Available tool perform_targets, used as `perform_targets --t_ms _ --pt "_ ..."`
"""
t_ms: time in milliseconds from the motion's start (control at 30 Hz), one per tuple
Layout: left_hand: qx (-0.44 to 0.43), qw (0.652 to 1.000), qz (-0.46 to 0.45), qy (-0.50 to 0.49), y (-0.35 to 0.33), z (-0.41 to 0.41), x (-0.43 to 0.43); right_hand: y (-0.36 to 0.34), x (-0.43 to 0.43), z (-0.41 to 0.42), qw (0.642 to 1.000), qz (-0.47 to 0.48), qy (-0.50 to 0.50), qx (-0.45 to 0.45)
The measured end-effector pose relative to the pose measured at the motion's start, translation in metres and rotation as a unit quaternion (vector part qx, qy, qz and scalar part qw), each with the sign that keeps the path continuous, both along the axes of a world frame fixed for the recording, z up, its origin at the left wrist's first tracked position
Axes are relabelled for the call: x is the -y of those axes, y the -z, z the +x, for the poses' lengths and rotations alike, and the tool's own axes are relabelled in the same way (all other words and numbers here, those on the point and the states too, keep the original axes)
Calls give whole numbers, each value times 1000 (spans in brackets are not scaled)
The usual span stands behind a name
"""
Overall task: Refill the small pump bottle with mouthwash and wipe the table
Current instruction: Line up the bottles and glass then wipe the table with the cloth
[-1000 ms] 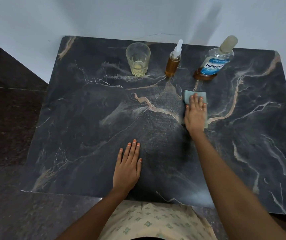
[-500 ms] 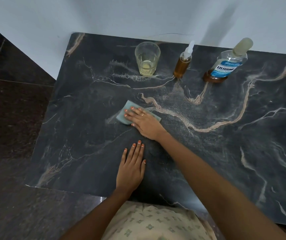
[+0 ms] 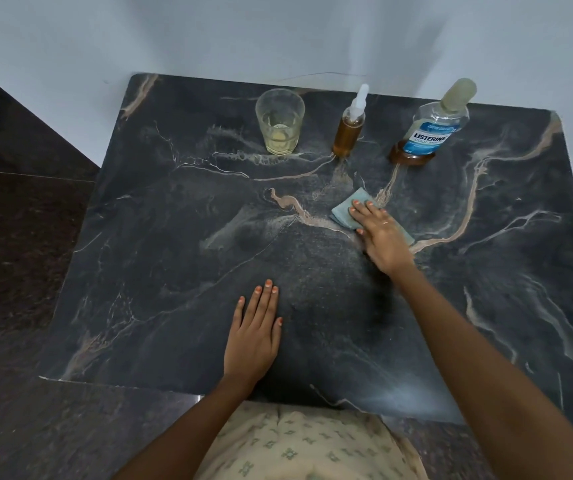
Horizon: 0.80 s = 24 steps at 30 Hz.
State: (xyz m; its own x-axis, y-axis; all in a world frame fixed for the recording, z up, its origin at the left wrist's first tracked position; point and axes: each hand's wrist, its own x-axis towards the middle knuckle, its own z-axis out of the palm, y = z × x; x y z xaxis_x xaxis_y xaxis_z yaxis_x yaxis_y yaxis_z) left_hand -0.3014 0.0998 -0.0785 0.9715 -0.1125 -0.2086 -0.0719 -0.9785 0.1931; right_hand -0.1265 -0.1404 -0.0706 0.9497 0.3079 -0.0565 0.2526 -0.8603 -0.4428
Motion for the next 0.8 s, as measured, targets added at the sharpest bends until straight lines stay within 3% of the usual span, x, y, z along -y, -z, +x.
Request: perform_targets --t_ms 133,300,433,633,800 --pt "3 1000 1 -2 0 -1 1 3 -52 -11 996 -16 92 8" --pt "1 1000 0 1 -1 0 0 8 -113 -23 999 -34 -27 7" --pt "2 1000 -2 2 -1 1 1 9 -100 -19 994 -63 -87 29" --pt "5 1000 -4 4 0 0 0 -1 -11 -7 995 -58 78 23" --pt "19 1000 -11 3 1 -1 1 -5 75 -30 965 -84 248 2"
